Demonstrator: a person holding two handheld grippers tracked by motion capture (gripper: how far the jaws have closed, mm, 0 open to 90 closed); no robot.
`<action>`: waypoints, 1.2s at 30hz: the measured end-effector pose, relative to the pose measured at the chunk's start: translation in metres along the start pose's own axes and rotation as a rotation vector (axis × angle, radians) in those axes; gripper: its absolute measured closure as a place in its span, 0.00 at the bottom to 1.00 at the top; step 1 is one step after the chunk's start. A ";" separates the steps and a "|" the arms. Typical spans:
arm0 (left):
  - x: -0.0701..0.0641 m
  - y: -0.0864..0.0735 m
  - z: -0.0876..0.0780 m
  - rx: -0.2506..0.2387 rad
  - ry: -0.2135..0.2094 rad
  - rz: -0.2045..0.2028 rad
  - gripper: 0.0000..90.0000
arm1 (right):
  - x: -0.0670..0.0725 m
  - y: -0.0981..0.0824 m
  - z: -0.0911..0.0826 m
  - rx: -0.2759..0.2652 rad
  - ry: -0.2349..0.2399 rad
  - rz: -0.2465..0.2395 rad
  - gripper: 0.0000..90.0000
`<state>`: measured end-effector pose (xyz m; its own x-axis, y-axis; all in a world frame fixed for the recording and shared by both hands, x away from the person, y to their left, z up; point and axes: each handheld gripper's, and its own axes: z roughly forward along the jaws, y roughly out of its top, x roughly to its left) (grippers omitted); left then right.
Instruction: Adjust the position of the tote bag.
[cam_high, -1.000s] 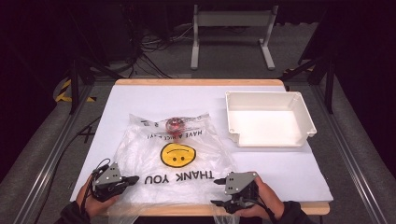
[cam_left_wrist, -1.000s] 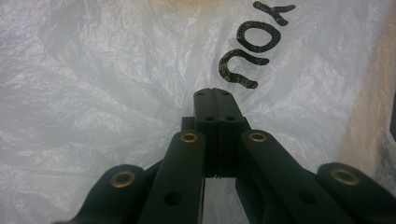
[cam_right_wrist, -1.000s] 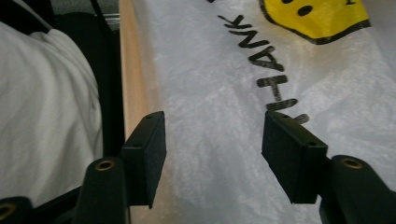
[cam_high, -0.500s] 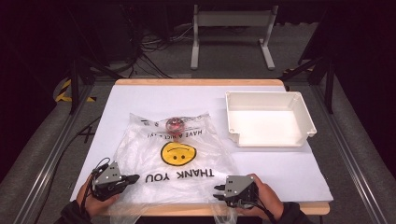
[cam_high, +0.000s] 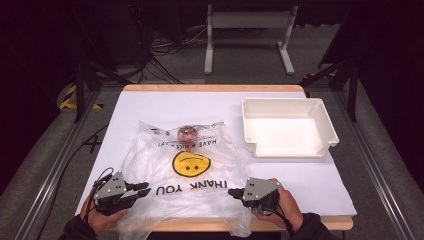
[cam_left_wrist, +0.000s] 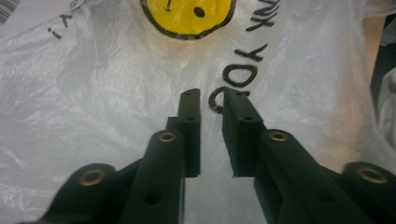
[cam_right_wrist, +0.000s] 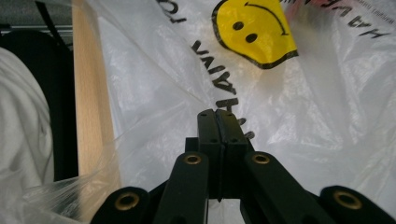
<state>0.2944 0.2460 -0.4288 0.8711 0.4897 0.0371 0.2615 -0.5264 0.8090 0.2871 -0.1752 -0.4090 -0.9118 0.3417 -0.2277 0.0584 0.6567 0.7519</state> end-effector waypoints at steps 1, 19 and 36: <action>-0.002 0.002 -0.001 -0.003 -0.008 -0.002 0.76 | 0.000 0.000 0.000 0.000 0.000 0.000 1.00; -0.057 0.003 0.017 0.231 0.049 0.051 0.35 | -0.014 0.000 0.001 -0.008 -0.090 0.070 1.00; -0.014 0.021 -0.002 0.101 0.220 0.029 0.95 | -0.023 0.017 0.005 -0.030 -0.134 0.040 1.00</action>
<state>0.2867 0.2299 -0.4111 0.7704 0.6069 0.1953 0.2876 -0.6043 0.7430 0.3108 -0.1687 -0.3939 -0.8463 0.4553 -0.2764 0.0796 0.6212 0.7796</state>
